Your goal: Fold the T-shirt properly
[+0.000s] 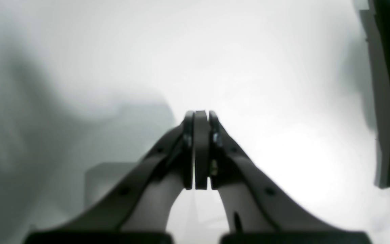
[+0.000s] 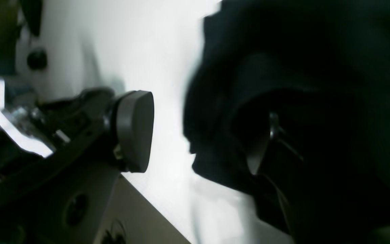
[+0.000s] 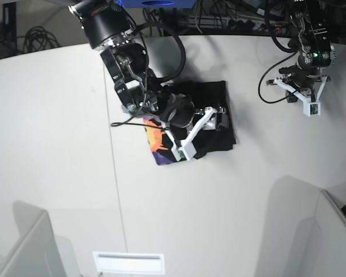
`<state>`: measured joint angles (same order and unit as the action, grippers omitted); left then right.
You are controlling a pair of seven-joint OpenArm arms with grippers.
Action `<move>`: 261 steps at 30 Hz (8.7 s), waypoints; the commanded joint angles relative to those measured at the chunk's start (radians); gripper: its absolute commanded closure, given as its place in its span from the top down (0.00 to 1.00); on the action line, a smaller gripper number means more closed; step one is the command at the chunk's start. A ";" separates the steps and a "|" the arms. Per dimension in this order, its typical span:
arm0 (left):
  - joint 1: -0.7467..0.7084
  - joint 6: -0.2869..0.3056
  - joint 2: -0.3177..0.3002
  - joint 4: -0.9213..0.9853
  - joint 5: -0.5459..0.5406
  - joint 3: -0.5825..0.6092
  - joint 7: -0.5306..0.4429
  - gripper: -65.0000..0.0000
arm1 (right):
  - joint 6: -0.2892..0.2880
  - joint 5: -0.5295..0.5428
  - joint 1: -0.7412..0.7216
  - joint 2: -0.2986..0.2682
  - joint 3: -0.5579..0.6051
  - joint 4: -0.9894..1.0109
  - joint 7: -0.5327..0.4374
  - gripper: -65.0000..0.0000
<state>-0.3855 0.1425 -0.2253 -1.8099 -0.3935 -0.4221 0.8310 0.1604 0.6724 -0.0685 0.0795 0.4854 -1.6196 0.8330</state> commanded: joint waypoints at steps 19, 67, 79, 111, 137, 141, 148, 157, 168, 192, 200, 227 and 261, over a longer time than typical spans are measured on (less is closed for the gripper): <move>-0.046 0.139 -0.015 -0.011 -0.215 -0.232 -0.014 0.00 | -0.008 0.008 -0.233 -0.011 0.398 -0.147 -0.024 0.59; 0.299 0.136 0.053 0.456 -0.462 0.302 -0.014 0.14 | -0.014 0.017 0.424 -0.289 -0.574 -0.334 -0.238 0.00; 0.524 0.139 -0.055 0.434 -0.164 0.675 0.178 0.00 | -0.014 0.019 0.496 -0.281 -0.741 -0.334 -0.238 0.00; 1.066 0.451 -0.133 0.510 0.094 1.698 -0.381 0.00 | -0.012 0.011 0.649 -0.103 -0.795 -0.330 -0.240 0.00; 1.107 0.523 -0.082 0.592 0.295 1.690 -0.493 0.11 | -0.012 0.010 0.649 -0.106 -0.793 -0.327 -0.241 0.00; 1.120 0.523 -0.082 0.592 0.295 1.652 -0.493 0.50 | -0.012 0.010 0.649 -0.108 -0.793 -0.325 -0.241 0.00; 1.094 0.523 -0.039 0.442 0.295 1.373 -0.390 0.68 | -0.012 0.010 0.637 -0.108 -0.793 -0.325 -0.238 0.00; 0.748 0.524 -0.079 -0.052 0.302 0.783 -0.226 0.63 | -0.014 -0.090 0.640 -0.155 -0.762 -0.351 -0.246 0.00; 0.217 0.524 -0.262 -0.150 0.296 0.262 -0.232 0.00 | -0.154 -0.397 0.660 -0.155 -0.762 -0.393 -0.255 0.00; -0.711 0.524 -0.099 0.060 0.304 -0.010 -0.859 0.00 | -0.226 -0.891 1.040 -0.145 -0.755 -0.341 -0.309 0.00; -0.642 0.524 -0.099 0.322 0.304 0.116 -0.859 0.00 | -0.226 -0.894 0.975 -0.155 -0.755 -0.055 -0.294 0.00; -0.232 0.463 -0.056 1.171 0.514 0.199 -0.993 0.00 | -0.227 -0.891 0.654 -0.330 -0.294 0.884 -0.487 0.00; 0.262 0.181 0.080 1.749 0.876 0.335 -1.142 0.00 | -0.298 -0.444 0.293 -0.183 -0.297 1.452 -1.032 0.00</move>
<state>-0.1173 0.3206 -0.1349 -0.0612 0.4820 -0.0895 -0.3027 -0.1387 0.2287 0.2249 -0.0925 0.1879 -0.1642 -0.1913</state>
